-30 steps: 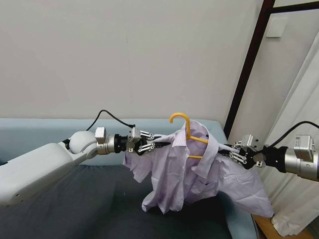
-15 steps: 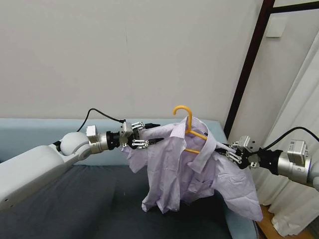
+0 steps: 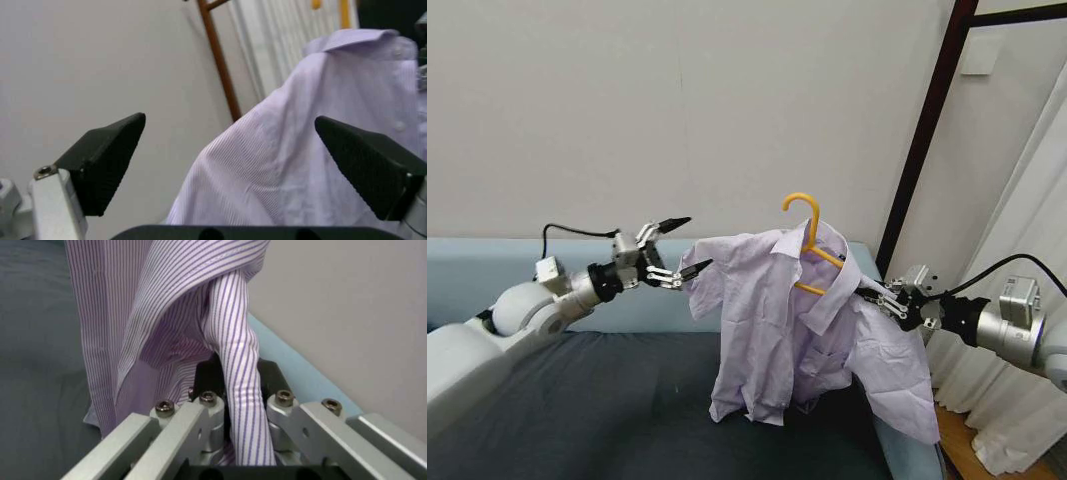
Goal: Pick up the clothes from the sofa and hang them on the clothes hanger.
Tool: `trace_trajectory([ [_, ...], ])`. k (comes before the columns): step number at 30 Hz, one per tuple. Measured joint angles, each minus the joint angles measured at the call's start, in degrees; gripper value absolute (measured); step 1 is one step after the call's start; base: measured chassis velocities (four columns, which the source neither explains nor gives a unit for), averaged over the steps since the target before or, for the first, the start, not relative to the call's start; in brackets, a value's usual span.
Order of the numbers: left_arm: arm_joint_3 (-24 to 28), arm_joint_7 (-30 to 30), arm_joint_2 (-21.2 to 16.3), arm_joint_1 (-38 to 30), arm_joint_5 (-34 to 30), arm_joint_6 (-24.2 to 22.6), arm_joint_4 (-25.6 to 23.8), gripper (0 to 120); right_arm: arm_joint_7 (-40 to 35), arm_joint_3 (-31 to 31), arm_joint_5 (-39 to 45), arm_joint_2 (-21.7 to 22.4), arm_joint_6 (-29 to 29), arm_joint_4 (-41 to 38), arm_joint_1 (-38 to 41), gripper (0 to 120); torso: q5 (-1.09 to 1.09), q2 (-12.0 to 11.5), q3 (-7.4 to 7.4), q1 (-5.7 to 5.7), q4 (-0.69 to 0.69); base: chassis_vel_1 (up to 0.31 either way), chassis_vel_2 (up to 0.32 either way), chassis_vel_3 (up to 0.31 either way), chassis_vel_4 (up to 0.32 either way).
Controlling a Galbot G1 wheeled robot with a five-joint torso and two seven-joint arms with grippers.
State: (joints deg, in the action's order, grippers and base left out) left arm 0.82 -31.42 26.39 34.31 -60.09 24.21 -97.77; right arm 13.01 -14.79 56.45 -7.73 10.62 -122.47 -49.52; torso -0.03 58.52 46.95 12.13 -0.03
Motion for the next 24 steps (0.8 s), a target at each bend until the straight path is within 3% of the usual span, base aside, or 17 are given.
trace_trajectory([
  [5,-5.0,5.1,2.3,8.9,-1.3,1.4,2.8,100,-0.5,-0.7,1.4,-0.2,0.9,-1.5,0.2,4,0.01,0.0,0.01,0.0,-0.04,0.0,0.0,0.0,0.0],
  [15,-4.7,9.3,6.4,11.8,-2.0,1.0,4.3,99,-0.9,-0.8,1.8,1.7,1.4,-3.8,0.6,4,0.02,0.0,0.01,0.0,-0.05,0.0,0.0,0.0,0.0],
  [22,-3.7,8.2,7.8,11.2,-1.8,0.9,5.9,80,-1.4,-0.7,2.1,2.6,1.4,-4.0,0.6,4,0.03,0.0,0.01,0.01,-0.04,0.0,0.0,0.0,0.0],
  [24,-3.6,7.3,8.9,11.1,-1.8,0.9,6.6,61,-1.9,-0.7,2.3,2.4,1.6,-3.8,0.8,4,0.03,0.0,0.01,0.0,-0.04,0.0,0.0,0.0,0.0],
])
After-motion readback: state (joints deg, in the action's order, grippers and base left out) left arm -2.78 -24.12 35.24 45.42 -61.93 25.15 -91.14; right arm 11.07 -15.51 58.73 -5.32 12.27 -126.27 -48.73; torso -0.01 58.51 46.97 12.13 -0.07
